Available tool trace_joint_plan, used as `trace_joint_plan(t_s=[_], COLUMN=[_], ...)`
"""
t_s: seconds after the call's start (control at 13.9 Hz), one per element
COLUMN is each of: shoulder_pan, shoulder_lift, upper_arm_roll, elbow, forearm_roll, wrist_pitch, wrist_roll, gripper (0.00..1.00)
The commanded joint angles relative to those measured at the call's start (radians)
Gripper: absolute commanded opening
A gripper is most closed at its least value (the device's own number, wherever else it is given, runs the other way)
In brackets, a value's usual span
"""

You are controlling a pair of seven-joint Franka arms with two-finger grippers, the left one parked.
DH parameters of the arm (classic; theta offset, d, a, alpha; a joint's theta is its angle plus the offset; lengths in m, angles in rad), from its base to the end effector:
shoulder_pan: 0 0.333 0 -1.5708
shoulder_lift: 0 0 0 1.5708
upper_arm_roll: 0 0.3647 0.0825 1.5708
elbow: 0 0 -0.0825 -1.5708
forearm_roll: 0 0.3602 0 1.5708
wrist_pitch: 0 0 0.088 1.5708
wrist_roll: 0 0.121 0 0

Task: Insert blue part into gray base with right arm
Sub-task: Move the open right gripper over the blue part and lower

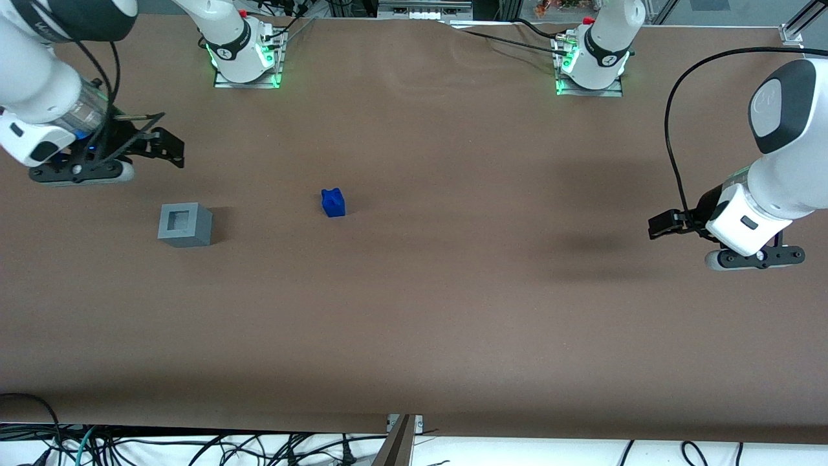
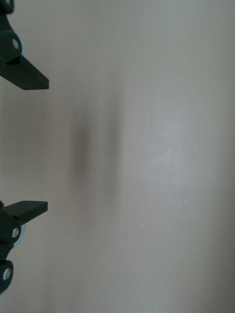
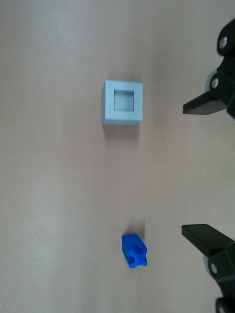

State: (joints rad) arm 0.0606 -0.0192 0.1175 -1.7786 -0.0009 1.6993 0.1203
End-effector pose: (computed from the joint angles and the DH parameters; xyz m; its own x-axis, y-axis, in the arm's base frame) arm 0.5170 0.0935 0.5866 0.9966 0.0574 -0.0594 0.0581 -0.9983 0.0103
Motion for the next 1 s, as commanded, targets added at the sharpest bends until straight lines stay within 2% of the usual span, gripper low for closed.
trace_joint_plan(t_s=[0.0, 0.29, 0.5, 0.57, 0.65, 0.93], shoulder_pan=[0.063, 0.201, 0.266, 0.297, 0.306, 0.337], shoulder_lift=[0.013, 0.096, 0.171, 0.182, 0.188, 0.231], upper_arm_roll=[0.021, 0.021, 0.022, 0.021, 0.022, 0.021], elbow=[0.011, 0.010, -0.004, -0.027, -0.056, -0.165], forearm_roll=[0.012, 0.015, 0.018, 0.016, 0.016, 0.010], wrist_pitch=[0.008, 0.078, 0.143, 0.178, 0.230, 0.382], wrist_roll=[0.144, 0.237, 0.249, 0.307, 0.367, 0.391], gripper=[0.99, 0.99, 0.99, 0.99, 0.99, 0.99])
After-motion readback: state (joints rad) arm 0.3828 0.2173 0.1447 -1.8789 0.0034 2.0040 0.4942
